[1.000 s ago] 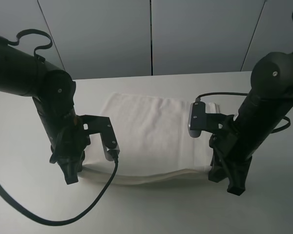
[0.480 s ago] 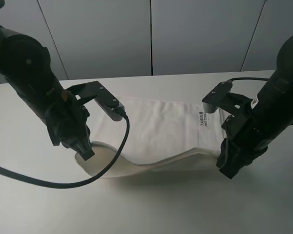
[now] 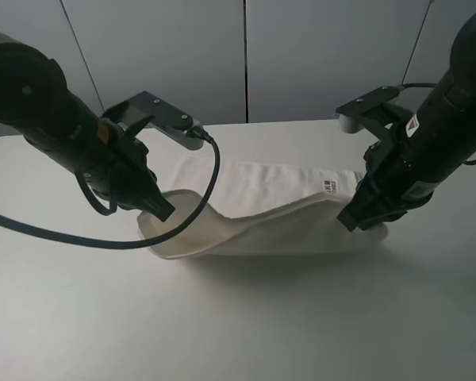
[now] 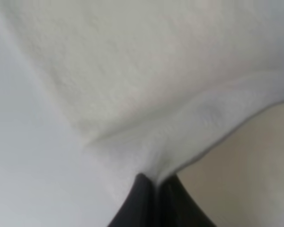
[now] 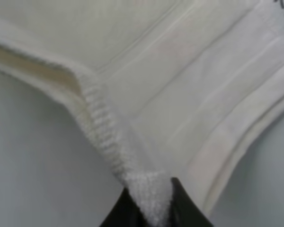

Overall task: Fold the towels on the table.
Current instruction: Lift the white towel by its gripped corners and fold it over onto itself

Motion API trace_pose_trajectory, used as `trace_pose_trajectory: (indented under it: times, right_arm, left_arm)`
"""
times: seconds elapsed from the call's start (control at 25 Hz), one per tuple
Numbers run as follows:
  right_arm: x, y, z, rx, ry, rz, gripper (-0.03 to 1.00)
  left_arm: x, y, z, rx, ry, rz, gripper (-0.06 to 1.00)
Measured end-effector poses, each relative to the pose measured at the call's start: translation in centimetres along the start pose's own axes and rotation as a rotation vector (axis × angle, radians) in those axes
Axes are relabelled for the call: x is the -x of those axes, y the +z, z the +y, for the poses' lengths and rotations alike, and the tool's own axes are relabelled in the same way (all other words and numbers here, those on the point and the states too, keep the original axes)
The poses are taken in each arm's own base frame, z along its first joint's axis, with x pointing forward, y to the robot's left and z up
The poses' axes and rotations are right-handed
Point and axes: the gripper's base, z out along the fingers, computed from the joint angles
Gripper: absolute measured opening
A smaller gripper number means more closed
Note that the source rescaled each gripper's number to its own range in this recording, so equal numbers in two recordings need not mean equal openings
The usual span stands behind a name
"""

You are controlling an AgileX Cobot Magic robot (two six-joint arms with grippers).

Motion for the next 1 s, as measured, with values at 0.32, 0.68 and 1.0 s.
trace_pose_trajectory:
  times: [0.32, 0.68, 1.0]
  right_arm:
    - [1.2, -0.6, -1.4, -0.152, 0.092, -0.096, 0.0]
    - [2.5, 0.2, -2.3, -0.241, 0.101, -0.195, 0.0]
    - [3.7, 1.0, -3.0, -0.305, 0.136, -0.286, 0.0]
  left_arm:
    - [1.1, -0.1, 1.1, 0.12, -0.05, -0.121, 0.0]
    - [2.0, -0.4, 1.8, 0.197, -0.037, -0.228, 0.0]
    - [2.9, -0.7, 4.5, 0.198, -0.133, -0.375, 0.0]
